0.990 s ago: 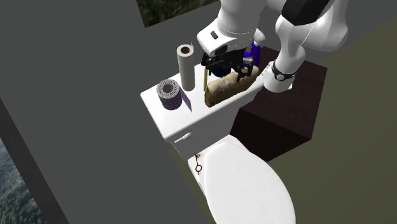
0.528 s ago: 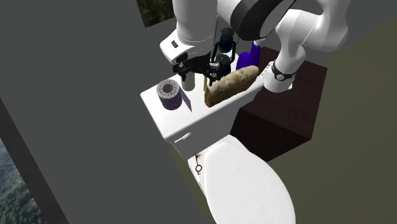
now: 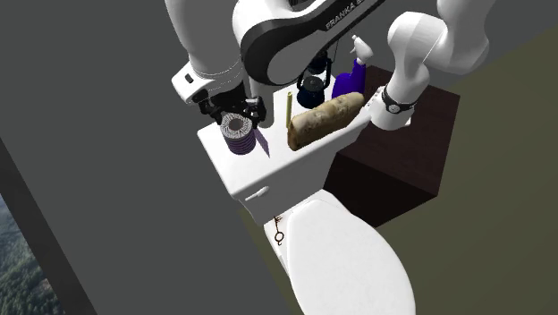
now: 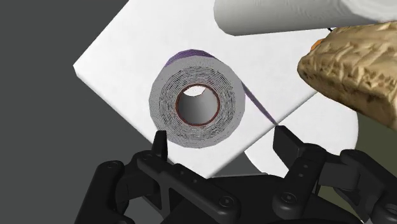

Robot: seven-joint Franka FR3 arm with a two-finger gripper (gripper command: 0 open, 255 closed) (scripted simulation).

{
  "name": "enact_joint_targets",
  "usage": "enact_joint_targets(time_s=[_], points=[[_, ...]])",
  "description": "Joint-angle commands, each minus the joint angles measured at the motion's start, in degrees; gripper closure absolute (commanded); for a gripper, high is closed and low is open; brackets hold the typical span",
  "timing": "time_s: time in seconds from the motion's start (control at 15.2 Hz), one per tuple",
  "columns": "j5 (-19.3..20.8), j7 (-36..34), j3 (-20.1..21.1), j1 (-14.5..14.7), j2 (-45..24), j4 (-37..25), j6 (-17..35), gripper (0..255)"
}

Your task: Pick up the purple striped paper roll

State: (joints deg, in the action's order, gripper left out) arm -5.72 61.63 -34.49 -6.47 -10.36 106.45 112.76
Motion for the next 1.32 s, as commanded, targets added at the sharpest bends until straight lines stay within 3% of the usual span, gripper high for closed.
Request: enact_joint_targets(time_s=[0.0,0.59,0.66,1.25], points=[[-2.8,2.8,0.3,-1.4,-4.1,-3.8,-0.6,0],[-4.4,3.8,0.9,-1.8,-6.3,-0.5,4.6,0],[-4.4,3.8,1.0,-1.8,-6.3,-0.6,4.5,255],[-4.4,3.8,0.9,-1.8,-6.3,-0.5,4.6,255]])
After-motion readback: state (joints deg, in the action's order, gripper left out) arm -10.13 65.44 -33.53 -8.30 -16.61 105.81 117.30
